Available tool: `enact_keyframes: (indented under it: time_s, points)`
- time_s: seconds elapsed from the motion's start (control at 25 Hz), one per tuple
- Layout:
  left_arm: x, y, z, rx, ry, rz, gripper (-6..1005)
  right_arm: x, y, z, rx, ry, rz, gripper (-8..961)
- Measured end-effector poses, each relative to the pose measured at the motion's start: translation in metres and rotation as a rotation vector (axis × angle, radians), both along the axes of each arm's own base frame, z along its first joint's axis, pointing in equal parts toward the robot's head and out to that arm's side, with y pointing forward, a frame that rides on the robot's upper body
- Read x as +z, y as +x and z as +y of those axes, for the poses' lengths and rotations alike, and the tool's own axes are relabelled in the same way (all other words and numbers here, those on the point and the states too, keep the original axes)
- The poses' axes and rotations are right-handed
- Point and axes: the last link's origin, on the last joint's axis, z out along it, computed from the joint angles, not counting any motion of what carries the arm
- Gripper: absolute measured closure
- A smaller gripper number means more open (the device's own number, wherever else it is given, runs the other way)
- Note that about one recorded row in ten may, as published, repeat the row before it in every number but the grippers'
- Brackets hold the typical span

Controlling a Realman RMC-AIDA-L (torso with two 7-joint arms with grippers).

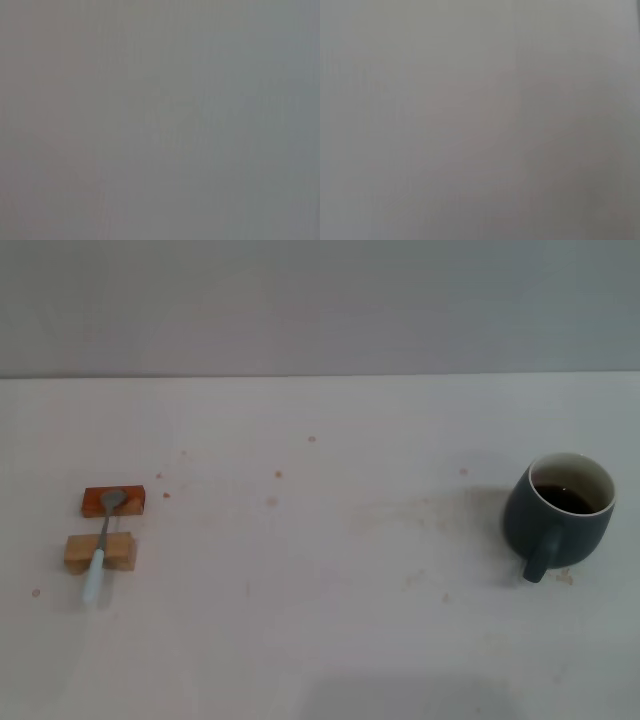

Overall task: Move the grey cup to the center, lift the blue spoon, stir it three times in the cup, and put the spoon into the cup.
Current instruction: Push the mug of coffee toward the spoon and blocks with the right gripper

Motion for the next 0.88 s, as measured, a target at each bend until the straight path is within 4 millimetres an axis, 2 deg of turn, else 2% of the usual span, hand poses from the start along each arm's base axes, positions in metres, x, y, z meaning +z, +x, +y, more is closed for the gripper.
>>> enact_keyframes:
  time_s: [0.8,0.88]
  points:
    - [-0.001,0.008,0.013,-0.012,-0.006,0.001,338,-0.005,-0.007,0.009,0.030,-0.027,-0.007,499]
    - [-0.001,0.008,0.014,-0.013,-0.006,0.002,338,-0.005,-0.010,0.011,0.044,-0.025,-0.016,566]
